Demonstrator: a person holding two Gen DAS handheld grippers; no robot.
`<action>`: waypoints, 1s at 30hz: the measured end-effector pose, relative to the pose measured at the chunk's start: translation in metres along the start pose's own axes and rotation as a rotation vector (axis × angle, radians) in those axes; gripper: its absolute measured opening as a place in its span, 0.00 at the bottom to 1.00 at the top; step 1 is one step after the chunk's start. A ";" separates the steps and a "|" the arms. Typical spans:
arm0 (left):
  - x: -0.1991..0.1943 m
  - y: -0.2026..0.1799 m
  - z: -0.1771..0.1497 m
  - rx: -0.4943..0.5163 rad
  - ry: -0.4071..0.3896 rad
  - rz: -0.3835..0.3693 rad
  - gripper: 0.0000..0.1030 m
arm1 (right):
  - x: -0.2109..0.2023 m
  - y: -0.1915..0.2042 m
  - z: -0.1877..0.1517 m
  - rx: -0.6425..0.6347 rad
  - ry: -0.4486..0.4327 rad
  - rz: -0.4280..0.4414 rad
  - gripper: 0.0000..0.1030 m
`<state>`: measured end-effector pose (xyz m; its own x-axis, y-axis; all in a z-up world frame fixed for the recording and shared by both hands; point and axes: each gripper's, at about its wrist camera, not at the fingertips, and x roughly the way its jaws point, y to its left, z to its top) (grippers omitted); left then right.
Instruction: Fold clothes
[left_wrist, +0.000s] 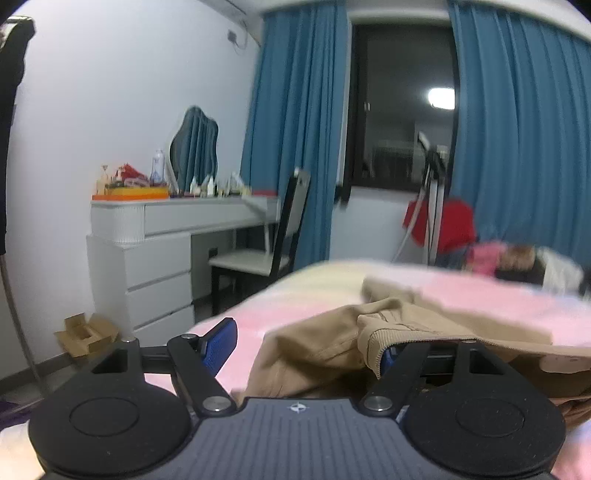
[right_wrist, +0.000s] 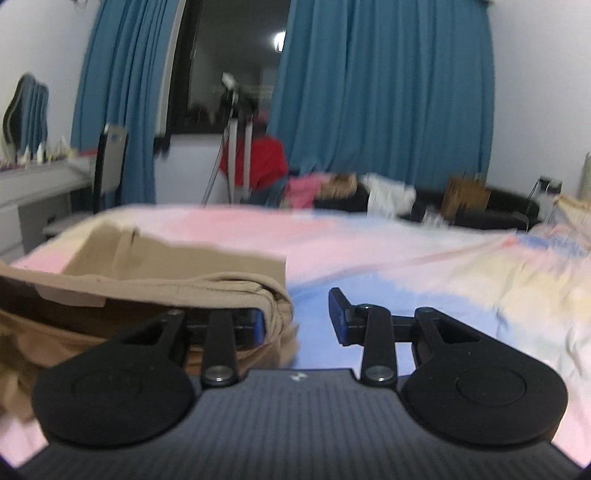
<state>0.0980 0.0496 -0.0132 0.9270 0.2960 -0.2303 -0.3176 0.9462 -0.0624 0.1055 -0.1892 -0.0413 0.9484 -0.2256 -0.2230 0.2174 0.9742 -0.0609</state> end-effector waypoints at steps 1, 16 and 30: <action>-0.003 -0.001 0.005 -0.008 -0.024 -0.006 0.69 | -0.003 0.000 0.006 0.001 -0.035 -0.007 0.35; -0.118 -0.006 0.195 -0.096 -0.416 -0.160 0.13 | -0.100 -0.027 0.193 0.032 -0.406 0.007 0.35; -0.263 0.027 0.406 -0.139 -0.602 -0.377 0.12 | -0.260 -0.101 0.360 0.192 -0.606 0.173 0.35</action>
